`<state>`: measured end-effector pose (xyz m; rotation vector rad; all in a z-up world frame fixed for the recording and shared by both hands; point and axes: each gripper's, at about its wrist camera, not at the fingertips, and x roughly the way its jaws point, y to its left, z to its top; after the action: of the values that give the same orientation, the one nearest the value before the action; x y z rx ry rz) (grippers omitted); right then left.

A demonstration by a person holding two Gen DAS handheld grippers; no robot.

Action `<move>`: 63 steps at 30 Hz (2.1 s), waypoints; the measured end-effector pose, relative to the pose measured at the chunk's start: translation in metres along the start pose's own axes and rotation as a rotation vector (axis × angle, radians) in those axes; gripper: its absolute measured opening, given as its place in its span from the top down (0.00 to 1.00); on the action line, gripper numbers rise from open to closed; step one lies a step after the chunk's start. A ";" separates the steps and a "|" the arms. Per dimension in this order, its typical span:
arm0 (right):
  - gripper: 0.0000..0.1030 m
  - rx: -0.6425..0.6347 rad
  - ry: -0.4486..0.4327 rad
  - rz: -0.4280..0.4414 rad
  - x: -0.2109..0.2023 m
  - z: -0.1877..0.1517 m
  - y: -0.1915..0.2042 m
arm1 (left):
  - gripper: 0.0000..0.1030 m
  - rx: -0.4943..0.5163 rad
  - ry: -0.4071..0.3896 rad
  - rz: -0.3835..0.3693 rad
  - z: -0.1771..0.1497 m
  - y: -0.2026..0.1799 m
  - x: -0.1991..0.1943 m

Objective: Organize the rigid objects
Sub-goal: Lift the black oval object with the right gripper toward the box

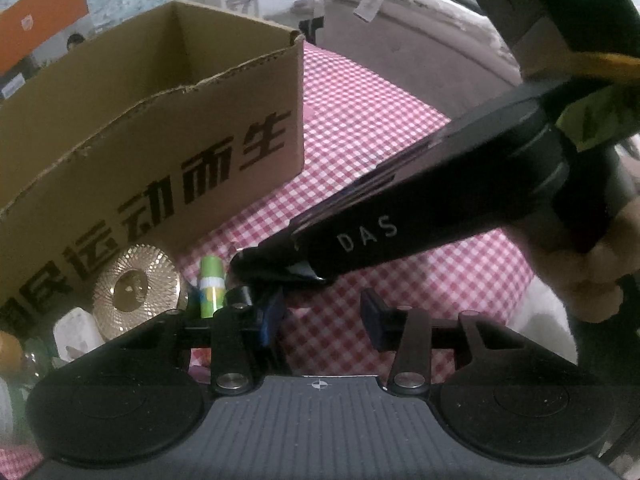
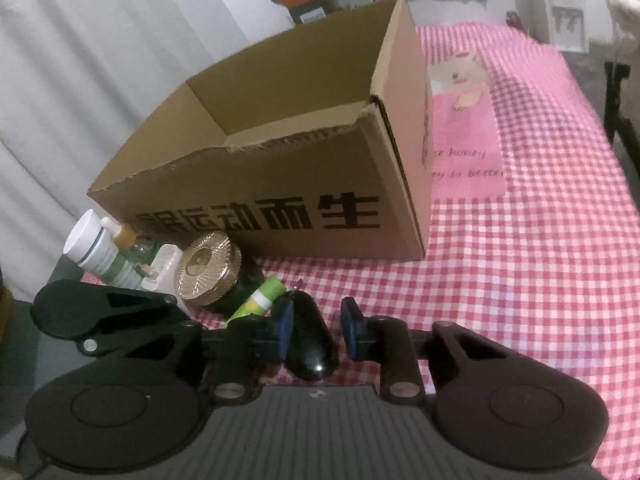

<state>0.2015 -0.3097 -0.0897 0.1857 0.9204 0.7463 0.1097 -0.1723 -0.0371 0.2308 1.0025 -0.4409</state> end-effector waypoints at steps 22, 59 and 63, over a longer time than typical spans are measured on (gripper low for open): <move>0.79 0.205 0.079 0.090 -0.011 -0.003 -0.040 | 0.58 0.020 -0.055 0.032 0.020 -0.004 0.036; 0.82 0.077 -0.142 0.048 -0.100 0.025 0.107 | 0.77 -0.065 -0.363 0.079 0.015 0.029 -0.093; 0.82 -0.022 -0.172 0.090 -0.102 0.064 0.147 | 0.77 -0.125 -0.386 0.132 0.032 0.067 -0.119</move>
<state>0.1387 -0.2582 0.0820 0.2694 0.7439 0.8103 0.1107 -0.0954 0.0800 0.0929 0.6294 -0.2860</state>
